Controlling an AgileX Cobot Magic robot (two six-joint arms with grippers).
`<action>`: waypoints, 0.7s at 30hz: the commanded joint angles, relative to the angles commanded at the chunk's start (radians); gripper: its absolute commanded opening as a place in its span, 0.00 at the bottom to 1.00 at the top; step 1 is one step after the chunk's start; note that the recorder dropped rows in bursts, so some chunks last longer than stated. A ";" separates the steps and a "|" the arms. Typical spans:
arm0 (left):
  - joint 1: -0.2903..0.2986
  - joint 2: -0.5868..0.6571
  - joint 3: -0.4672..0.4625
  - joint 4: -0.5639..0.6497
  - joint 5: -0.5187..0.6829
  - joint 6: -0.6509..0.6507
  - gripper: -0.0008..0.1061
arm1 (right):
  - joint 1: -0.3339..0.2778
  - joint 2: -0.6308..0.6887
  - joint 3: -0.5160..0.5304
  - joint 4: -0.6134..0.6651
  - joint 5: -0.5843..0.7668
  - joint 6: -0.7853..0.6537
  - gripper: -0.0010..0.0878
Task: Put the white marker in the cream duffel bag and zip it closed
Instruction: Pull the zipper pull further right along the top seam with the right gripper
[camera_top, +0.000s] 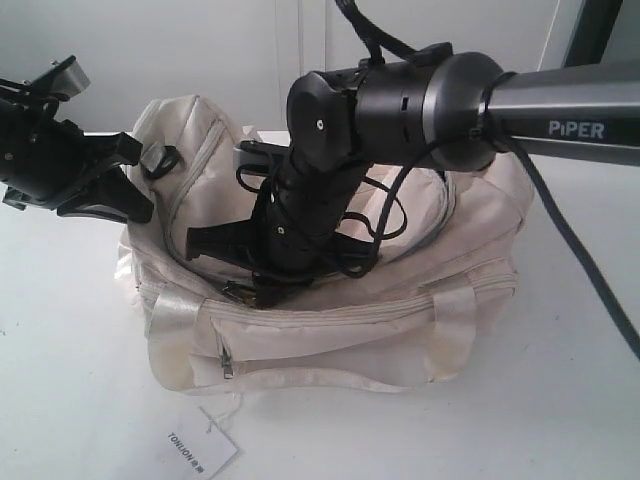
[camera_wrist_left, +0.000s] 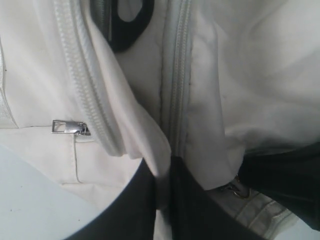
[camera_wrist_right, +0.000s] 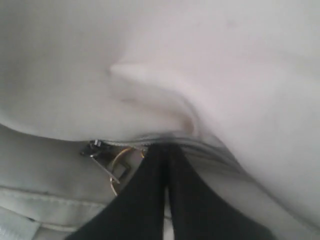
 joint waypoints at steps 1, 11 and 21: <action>0.000 0.000 0.000 0.000 0.000 0.000 0.01 | 0.000 -0.009 0.000 0.000 -0.005 0.000 0.01; 0.000 0.000 0.000 0.000 -0.002 0.000 0.01 | 0.000 -0.128 0.000 -0.029 -0.081 -0.002 0.01; 0.000 0.000 0.000 0.000 0.000 0.000 0.01 | 0.000 -0.125 0.000 -0.049 -0.011 -0.020 0.01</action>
